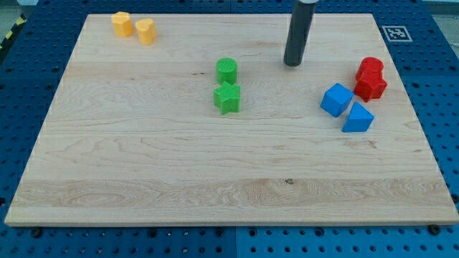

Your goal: Move the arm to the right of the green star

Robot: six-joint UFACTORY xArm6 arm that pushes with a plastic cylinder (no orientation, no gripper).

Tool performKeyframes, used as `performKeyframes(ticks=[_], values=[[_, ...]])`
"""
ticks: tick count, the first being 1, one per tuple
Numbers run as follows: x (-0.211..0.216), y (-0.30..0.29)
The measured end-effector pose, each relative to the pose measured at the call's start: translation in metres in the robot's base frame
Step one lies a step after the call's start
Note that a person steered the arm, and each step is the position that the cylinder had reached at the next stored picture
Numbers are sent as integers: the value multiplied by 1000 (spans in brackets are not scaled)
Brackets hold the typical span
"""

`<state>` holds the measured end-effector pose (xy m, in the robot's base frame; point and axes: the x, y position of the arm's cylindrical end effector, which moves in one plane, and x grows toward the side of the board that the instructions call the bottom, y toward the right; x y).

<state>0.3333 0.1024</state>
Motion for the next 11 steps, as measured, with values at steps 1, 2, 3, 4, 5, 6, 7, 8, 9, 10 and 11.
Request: performKeyframes(ticks=[1, 2, 3, 4, 5, 6, 7, 8, 9, 10, 11], values=[[0, -20], [0, -40], [0, -51], [-4, -55], [-17, -98], [-17, -97], [-16, -67], [8, -51], [51, -51], [85, -47], [128, -28]])
